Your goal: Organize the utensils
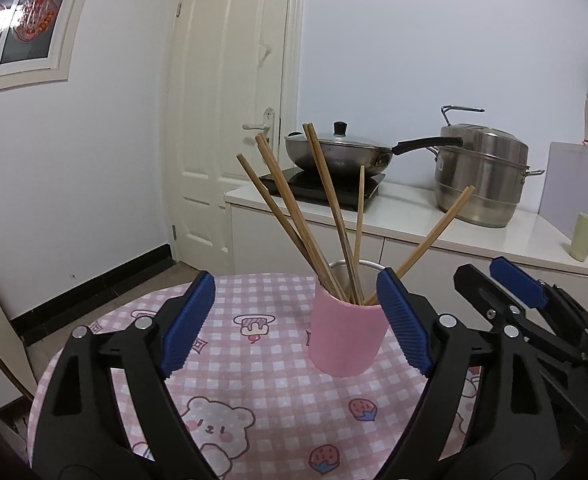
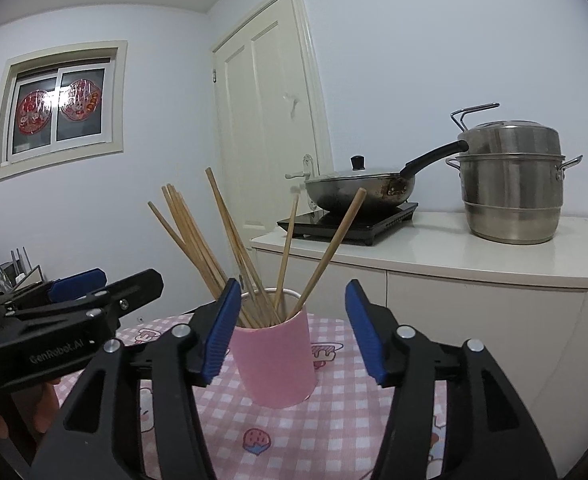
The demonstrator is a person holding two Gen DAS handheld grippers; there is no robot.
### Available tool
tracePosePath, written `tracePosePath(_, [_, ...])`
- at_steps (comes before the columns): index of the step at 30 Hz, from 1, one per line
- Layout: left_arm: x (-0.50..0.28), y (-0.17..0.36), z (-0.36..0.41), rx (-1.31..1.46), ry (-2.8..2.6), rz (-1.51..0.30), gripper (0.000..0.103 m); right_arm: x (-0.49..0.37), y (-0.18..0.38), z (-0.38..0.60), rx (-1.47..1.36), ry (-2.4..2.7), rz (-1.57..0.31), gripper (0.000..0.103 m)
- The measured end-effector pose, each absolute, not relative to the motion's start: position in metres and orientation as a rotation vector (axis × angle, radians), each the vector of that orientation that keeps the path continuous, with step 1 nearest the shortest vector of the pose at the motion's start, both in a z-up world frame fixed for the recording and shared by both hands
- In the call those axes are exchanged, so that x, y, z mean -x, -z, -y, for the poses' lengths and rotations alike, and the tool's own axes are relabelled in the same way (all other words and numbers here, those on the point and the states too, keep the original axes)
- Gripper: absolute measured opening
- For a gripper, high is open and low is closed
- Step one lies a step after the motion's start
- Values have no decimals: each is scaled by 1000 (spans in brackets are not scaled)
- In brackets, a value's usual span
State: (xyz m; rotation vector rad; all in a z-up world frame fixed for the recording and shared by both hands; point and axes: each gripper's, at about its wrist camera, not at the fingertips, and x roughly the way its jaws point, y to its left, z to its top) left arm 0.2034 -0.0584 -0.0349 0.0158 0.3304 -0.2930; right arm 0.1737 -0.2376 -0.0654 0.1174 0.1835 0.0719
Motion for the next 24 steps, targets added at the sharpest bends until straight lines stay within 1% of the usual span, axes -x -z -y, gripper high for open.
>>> tracePosePath(3, [-196, 32, 55, -7, 278, -320, 85, -165, 61, 236, -114, -64, -180, 57])
tracePosePath(7, [-183, 27, 51, -19, 267, -301, 86, -155, 56, 234, -108, -48, -176, 70])
tracePosePath(10, [-172, 24, 51, -22, 247, -296, 87, -144, 54, 233, -105, -18, -167, 76])
tracePosePath(18, [-145, 17, 46, -40, 194, -262, 87, -122, 44, 222, -47, -3, -167, 84])
tracePosePath(24, [-122, 10, 34, -20, 173, -215, 87, -110, 34, 215, -48, -55, -186, 85])
